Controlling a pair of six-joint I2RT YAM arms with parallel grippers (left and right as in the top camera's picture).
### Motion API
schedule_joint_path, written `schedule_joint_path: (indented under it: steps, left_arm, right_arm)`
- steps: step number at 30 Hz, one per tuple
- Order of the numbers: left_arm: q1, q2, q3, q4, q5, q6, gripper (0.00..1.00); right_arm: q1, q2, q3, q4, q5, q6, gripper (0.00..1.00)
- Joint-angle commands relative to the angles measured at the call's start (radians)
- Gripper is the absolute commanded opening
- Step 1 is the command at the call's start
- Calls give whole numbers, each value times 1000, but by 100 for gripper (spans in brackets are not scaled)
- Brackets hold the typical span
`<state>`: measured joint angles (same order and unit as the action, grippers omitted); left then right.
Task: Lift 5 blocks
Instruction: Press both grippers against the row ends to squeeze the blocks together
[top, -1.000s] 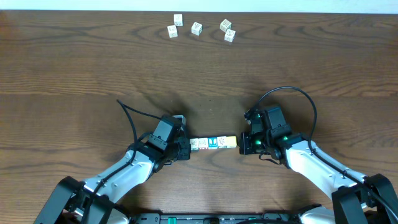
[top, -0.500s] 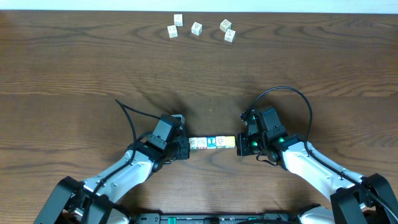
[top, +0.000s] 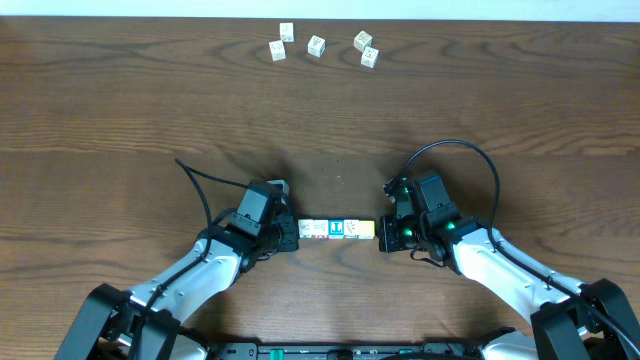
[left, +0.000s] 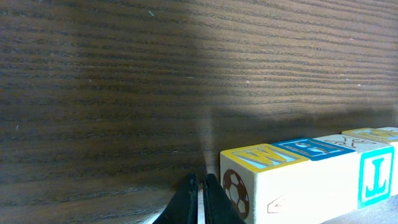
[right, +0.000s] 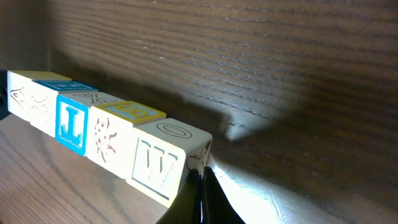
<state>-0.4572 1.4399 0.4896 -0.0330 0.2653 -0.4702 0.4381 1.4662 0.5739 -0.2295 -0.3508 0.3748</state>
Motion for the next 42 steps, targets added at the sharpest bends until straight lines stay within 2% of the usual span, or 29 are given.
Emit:
schedule_joint_path:
  steps: [1,8,21,26,42]
  left_arm:
    - [8,0,5,-11,-8,18,7]
    - [7,-1,6,-10,-33,18,7]
    - [7,-4,6,-9,20,33,7]
    - [7,-4,7,16,85,51,8]
    - [7,-4,10,31,117,60,7]
  right_arm:
    - [8,8,15,-2,-16,-2,1]
    - [8,8,15,-6,-16,-2,1]
    - [8,8,15,-11,-12,-2,1]
    - [8,8,15,-10,-12,-2,1]
    - [9,8,15,-8,-9,-2,1]
